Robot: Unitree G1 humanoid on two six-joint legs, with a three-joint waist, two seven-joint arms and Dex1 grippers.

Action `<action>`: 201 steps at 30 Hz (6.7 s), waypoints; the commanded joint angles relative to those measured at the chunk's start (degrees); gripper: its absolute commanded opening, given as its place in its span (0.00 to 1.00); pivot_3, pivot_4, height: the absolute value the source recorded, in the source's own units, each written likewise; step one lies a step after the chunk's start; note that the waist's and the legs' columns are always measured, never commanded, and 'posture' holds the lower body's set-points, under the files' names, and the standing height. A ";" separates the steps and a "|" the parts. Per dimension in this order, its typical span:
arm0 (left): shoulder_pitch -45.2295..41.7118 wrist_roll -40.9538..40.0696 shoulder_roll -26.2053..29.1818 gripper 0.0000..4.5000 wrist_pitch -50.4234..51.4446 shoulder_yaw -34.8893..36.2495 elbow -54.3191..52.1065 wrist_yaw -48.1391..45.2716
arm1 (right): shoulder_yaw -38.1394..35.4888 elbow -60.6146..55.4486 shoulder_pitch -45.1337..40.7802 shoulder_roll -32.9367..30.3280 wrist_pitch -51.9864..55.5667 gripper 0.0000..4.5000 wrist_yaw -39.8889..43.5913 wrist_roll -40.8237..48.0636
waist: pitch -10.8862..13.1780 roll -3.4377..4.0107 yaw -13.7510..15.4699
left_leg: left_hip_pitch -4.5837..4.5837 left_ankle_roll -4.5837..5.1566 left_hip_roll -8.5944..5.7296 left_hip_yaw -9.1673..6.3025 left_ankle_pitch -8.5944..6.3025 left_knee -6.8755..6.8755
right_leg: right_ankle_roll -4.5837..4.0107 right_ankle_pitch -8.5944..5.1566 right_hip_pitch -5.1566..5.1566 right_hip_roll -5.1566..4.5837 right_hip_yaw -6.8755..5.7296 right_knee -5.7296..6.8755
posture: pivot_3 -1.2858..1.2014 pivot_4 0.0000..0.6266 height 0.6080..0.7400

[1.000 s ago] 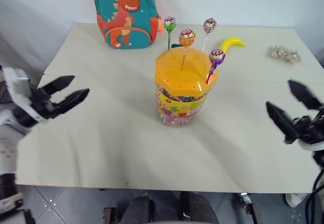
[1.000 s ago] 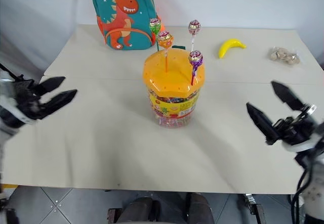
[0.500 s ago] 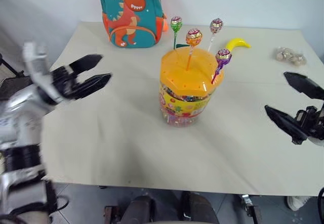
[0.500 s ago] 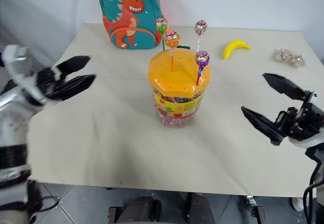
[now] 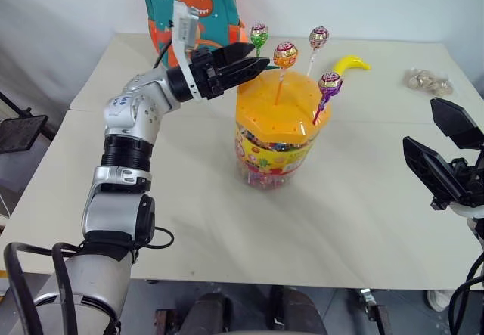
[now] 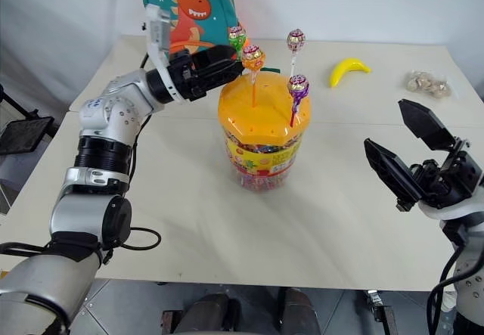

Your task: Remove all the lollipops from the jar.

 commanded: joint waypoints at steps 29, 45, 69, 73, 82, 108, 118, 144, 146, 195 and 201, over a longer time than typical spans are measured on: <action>44.69 0.82 34.91 0.00 22.97 21.91 -26.43 7.03 | 10.34 1.18 -5.48 -3.74 -3.44 1.00 16.65 -8.10 | 0.06 -0.35 -2.72 | -0.14 0.02 0.17 0.37 -0.07 -0.17 | -0.08 -0.04 -0.70 -0.06 0.87 0.26 | 0.52 0.24 1.00; 77.27 -0.62 27.80 0.33 26.40 35.00 -44.03 12.51 | 12.81 6.79 -2.71 -6.94 -3.26 1.00 33.55 -9.68 | -0.08 -0.07 -1.21 | 0.02 -0.02 0.25 -0.06 -0.54 0.00 | -0.32 -0.18 -0.37 -0.46 0.85 0.11 | 0.52 0.24 1.00; 26.11 -14.54 18.87 0.99 10.79 7.94 -43.32 -5.96 | -0.20 -1.33 -5.98 -6.16 3.26 1.00 6.57 -2.47 | -0.14 -0.01 -0.58 | -0.05 0.23 -0.16 0.10 -0.40 0.15 | -0.14 -0.07 -0.41 -0.61 0.73 0.50 | 0.52 0.24 1.00; 16.39 -13.40 10.00 0.99 10.75 2.06 -38.56 -4.21 | -3.04 -3.18 -4.45 -6.80 4.26 1.00 4.97 0.16 | -0.07 -0.17 -1.43 | -0.07 0.39 -0.23 0.55 -0.36 0.15 | 0.08 0.05 -0.54 -0.19 0.73 0.43 | 0.52 0.24 1.00; 8.96 -10.81 4.11 0.91 12.53 -2.88 -33.12 -1.93 | -4.66 -7.39 0.49 -5.52 3.47 1.00 2.87 0.77 | -0.07 -0.16 -1.04 | 0.04 0.32 0.04 0.69 -0.35 0.15 | 0.10 0.05 -0.53 0.00 0.78 0.28 | 0.52 0.24 1.00; 28.77 -9.70 29.63 0.00 28.91 15.50 -36.24 19.02 | 3.39 1.01 -4.11 -5.08 -0.24 1.00 13.80 -4.11 | -0.13 -0.04 -2.50 | 0.20 0.21 0.08 0.65 -0.39 -0.04 | 0.06 0.03 -0.53 0.07 0.87 0.24 | 0.52 0.24 1.00; 64.91 -12.31 29.89 0.00 42.76 29.23 -54.82 24.27 | 11.23 7.22 -5.86 -7.80 -1.08 1.00 24.76 -10.76 | -0.03 -0.29 -0.48 | -0.03 0.15 0.10 -0.13 -0.53 0.22 | -0.01 0.01 -0.23 -0.37 1.00 -0.10 | 0.52 0.24 1.00; 56.42 -18.97 28.86 0.83 9.29 32.78 -49.76 -1.83 | 8.05 3.43 -9.87 -5.77 6.89 1.00 6.92 -4.10 | -0.20 0.15 -1.41 | 0.05 -0.12 0.31 0.01 -0.52 0.12 | -0.31 -0.16 -0.44 -0.23 0.97 0.11 | 0.52 0.24 1.00; 52.45 -19.86 27.75 0.95 8.25 29.62 -50.92 -2.54 | 10.96 1.56 -13.24 -5.29 9.88 1.00 2.59 -3.35 | -0.20 0.15 -1.40 | 0.05 -0.16 0.34 0.01 -0.50 0.14 | -0.32 -0.16 -0.45 -0.19 0.95 0.27 | 0.52 0.24 1.00; 50.45 -13.11 25.56 1.00 -4.84 11.83 -52.15 -13.30 | 25.61 23.44 -6.04 -27.48 34.55 0.11 -12.87 -34.49 | -0.20 0.03 -1.62 | 0.11 -0.07 0.49 0.65 -0.50 0.16 | -0.26 -0.12 -0.54 0.01 0.90 0.25 | 0.52 0.24 1.00; 49.90 -13.46 25.45 1.00 -4.69 12.83 -52.09 -11.06 | 18.33 25.31 -4.25 -27.88 27.22 0.53 -5.01 -34.08 | -0.21 0.02 -1.01 | 0.02 -0.07 0.47 0.50 -0.50 0.16 | -0.21 -0.10 -0.50 0.00 0.91 0.09 | 0.52 0.24 1.00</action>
